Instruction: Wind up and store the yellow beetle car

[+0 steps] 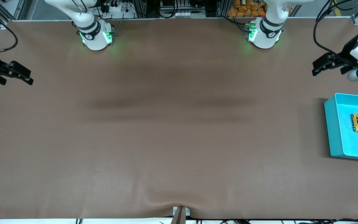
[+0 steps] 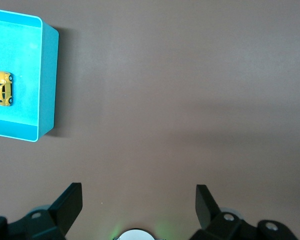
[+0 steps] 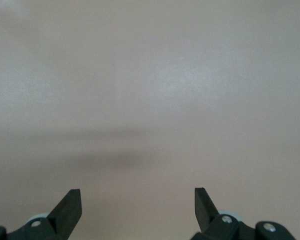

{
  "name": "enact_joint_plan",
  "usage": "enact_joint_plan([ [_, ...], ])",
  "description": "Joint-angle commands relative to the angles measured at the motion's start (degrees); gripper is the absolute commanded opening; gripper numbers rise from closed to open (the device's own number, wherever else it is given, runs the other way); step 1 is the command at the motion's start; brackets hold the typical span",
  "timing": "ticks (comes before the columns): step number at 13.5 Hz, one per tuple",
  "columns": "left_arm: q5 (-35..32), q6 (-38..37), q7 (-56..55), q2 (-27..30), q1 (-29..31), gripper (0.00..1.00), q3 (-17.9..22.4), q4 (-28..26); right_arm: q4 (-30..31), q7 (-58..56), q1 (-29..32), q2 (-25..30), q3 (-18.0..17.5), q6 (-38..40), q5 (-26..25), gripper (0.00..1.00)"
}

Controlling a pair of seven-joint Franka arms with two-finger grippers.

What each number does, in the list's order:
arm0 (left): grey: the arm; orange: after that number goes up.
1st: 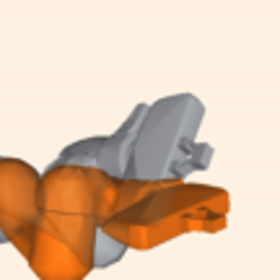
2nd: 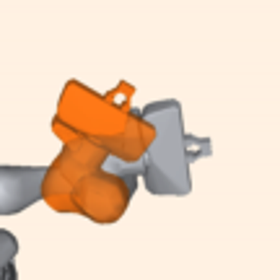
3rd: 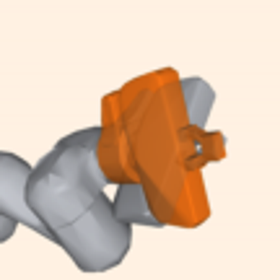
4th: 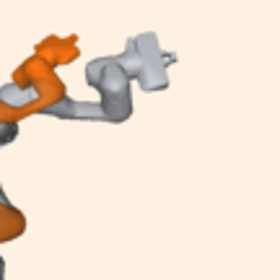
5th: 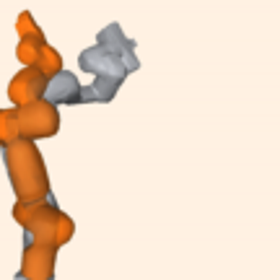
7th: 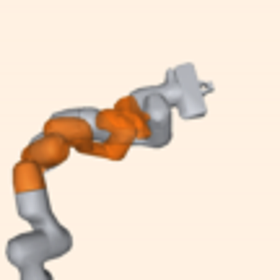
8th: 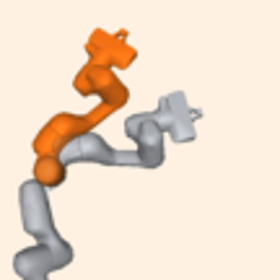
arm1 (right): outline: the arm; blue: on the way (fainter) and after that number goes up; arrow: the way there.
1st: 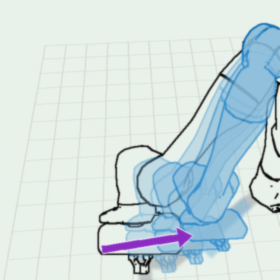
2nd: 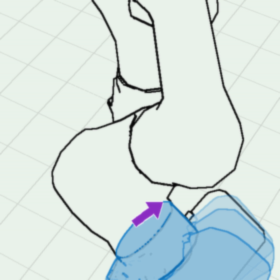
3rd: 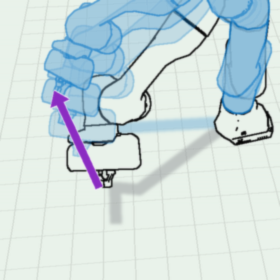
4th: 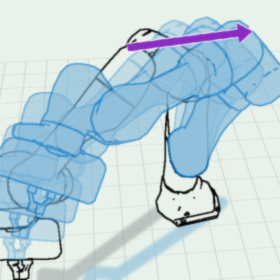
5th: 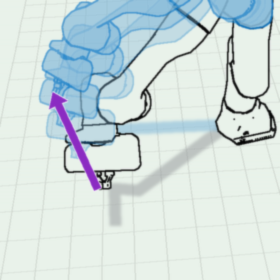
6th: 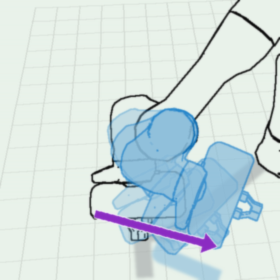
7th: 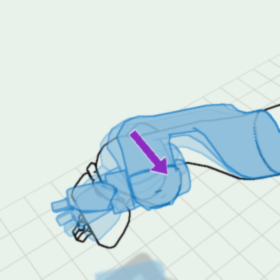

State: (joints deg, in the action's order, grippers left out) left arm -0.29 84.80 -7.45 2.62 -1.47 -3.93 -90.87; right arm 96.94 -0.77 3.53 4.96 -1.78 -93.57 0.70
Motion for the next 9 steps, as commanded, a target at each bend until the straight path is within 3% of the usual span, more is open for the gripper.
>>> enact_joint_plan([
  [1, 1.3, -0.7, -0.9, 0.6, 4.5, 1.0, -4.8, 0.0, -0.3, -0.4, -0.6, 0.4, 0.3, 0.4, -0.9, 1.0],
  [9, -2.1, -0.6, 2.2, 0.2, 0.8, 1.0, -1.8, 0.2, -0.4, -0.4, -0.7, 0.4, 0.3, 0.3, -0.9, 1.0],
])
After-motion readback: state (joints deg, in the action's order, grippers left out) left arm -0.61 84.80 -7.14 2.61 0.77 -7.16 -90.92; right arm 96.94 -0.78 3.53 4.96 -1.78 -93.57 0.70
